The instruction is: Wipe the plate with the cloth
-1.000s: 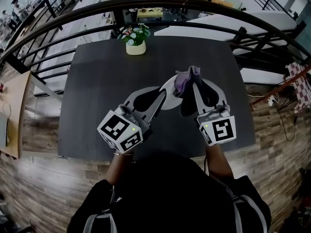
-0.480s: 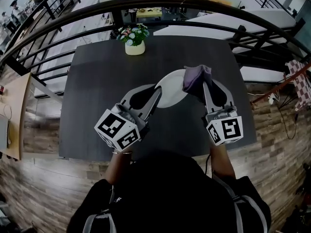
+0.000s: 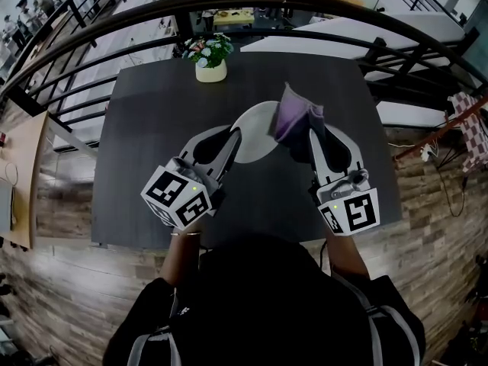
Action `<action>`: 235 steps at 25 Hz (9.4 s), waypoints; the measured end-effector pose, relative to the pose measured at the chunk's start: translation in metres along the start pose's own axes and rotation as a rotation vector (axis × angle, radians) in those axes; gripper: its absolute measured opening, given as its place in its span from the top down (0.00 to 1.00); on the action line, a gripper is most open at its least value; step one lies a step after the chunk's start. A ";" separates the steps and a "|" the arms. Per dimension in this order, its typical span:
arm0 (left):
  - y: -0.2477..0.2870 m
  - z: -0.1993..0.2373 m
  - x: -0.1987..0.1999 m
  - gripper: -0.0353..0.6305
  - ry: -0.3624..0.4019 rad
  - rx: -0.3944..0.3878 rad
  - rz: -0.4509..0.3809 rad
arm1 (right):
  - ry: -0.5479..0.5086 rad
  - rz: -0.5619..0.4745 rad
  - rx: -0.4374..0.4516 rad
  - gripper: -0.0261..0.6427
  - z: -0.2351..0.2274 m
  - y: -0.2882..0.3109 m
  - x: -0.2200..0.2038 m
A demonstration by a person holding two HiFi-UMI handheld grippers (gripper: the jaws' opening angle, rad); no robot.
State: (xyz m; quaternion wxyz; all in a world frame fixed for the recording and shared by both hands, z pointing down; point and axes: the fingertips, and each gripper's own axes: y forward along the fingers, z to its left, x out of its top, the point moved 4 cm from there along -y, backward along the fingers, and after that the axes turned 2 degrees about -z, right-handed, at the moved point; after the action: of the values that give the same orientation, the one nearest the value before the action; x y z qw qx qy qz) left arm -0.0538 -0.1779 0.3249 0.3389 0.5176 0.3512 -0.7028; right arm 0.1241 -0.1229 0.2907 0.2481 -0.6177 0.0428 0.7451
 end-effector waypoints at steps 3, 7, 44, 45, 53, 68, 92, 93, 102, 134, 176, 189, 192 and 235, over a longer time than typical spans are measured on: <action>-0.001 -0.001 0.001 0.92 -0.002 0.003 -0.003 | 0.026 -0.056 0.056 0.90 0.017 0.004 0.010; -0.001 -0.003 0.002 0.92 -0.003 -0.009 -0.004 | 0.054 -0.103 0.137 0.90 0.040 0.011 0.017; -0.007 -0.013 0.012 0.92 0.003 -0.010 -0.036 | 0.033 0.123 0.178 0.90 0.053 0.042 -0.044; -0.007 -0.013 0.012 0.92 0.003 -0.011 -0.037 | 0.031 0.127 0.166 0.90 0.050 0.041 -0.045; -0.007 -0.018 0.015 0.92 0.017 -0.022 -0.040 | 0.009 0.152 0.070 0.90 0.020 0.032 -0.051; -0.016 -0.010 0.021 0.92 0.040 0.012 -0.050 | 0.105 0.103 -0.015 0.90 -0.006 0.009 -0.047; -0.011 -0.019 0.035 0.92 0.055 -0.013 -0.106 | 0.274 -0.042 0.310 0.90 0.078 0.039 -0.016; -0.011 -0.021 0.035 0.92 0.056 -0.014 -0.108 | 0.271 -0.033 0.325 0.90 0.082 0.040 -0.017; -0.012 -0.021 0.033 0.92 0.058 -0.015 -0.092 | 0.246 0.029 0.359 0.90 0.095 0.037 -0.031; -0.021 -0.025 0.023 0.92 0.108 -0.031 -0.056 | 0.106 0.108 0.034 0.90 -0.002 0.010 -0.037; 0.010 -0.068 -0.015 0.92 1.697 -0.215 0.338 | 0.030 -0.019 0.243 0.90 0.033 0.029 0.034; 0.005 -0.088 -0.018 0.92 1.822 -0.245 0.295 | -0.127 0.161 0.373 0.90 0.059 0.029 0.009; 0.003 -0.091 -0.017 0.92 1.835 -0.244 0.293 | -0.137 0.181 0.364 0.90 0.057 0.028 0.006; -0.003 -0.098 -0.037 0.92 1.781 -0.321 0.321 | -0.161 0.170 0.125 0.90 -0.013 0.030 0.007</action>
State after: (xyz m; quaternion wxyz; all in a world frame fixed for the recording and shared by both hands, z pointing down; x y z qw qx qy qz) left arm 0.0006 -0.0895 0.3392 0.1047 0.8570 0.4999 0.0682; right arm 0.1221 -0.1513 0.2742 0.2246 -0.5335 0.1214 0.8063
